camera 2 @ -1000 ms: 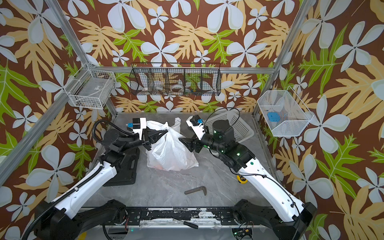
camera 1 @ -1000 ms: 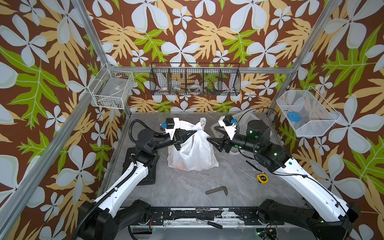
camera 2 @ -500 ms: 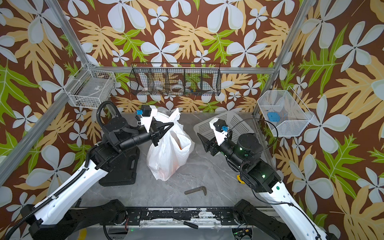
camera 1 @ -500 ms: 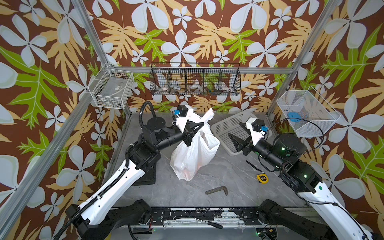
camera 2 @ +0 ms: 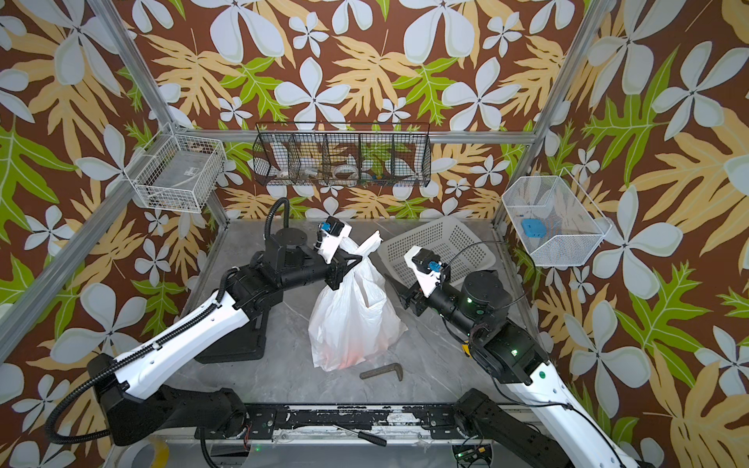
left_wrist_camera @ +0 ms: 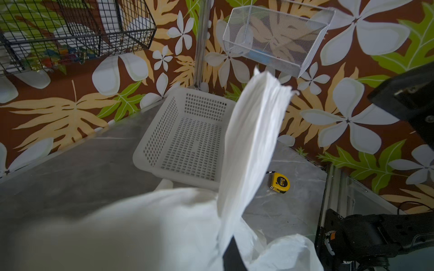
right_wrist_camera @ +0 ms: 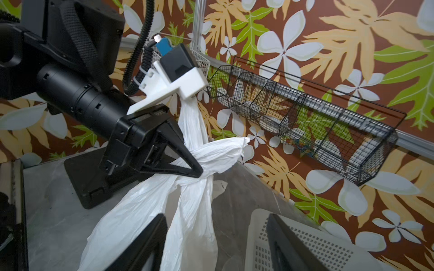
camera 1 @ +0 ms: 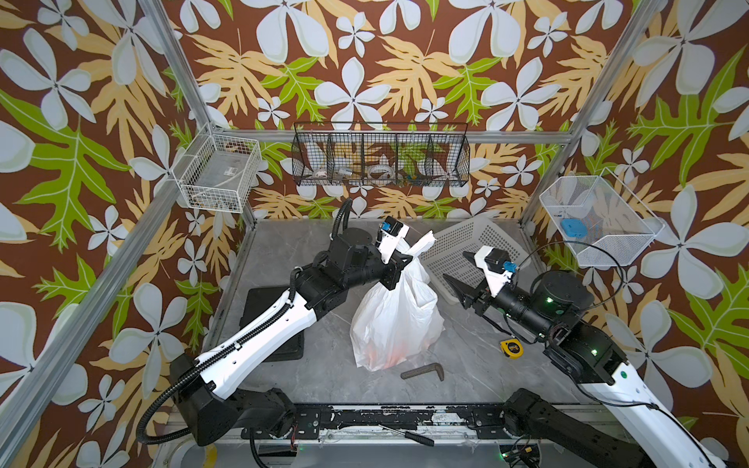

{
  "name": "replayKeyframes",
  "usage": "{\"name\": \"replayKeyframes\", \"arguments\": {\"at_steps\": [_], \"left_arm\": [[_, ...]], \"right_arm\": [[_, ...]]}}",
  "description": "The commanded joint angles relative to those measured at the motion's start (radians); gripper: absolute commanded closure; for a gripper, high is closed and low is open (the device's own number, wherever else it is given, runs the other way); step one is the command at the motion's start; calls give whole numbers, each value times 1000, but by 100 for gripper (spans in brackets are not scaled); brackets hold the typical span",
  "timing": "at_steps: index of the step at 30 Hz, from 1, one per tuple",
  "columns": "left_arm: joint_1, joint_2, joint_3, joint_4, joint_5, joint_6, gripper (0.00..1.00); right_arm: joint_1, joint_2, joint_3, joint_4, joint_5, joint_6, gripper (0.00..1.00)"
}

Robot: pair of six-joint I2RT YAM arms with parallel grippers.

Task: Place the oranges into plastic bags & tie knots
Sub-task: Tie the plastic bag at the center of the board.

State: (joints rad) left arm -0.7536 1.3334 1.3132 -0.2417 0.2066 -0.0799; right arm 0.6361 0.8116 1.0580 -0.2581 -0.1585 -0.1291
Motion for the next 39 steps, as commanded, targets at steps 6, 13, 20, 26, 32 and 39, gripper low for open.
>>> {"name": "replayKeyframes", "arguments": {"at_steps": [6, 13, 20, 26, 32, 39], "left_arm": [[-1, -32, -81, 96, -34, 84, 100], [-1, -50, -113, 121, -29, 98, 100], [-1, -54, -126, 116, -19, 99, 100], [-1, -62, -134, 122, 2, 105, 100], [0, -77, -161, 133, 45, 113, 100], [20, -117, -217, 193, 154, 110, 68]], "right_arm": [[0, 133, 36, 264, -87, 360, 15], [-93, 186, -4, 306, -159, 600, 15], [-96, 217, -42, 402, -251, 726, 19], [-96, 269, -28, 364, -263, 733, 32], [-96, 296, -14, 374, -337, 700, 77], [-98, 313, 57, 245, -459, 463, 100]]}}
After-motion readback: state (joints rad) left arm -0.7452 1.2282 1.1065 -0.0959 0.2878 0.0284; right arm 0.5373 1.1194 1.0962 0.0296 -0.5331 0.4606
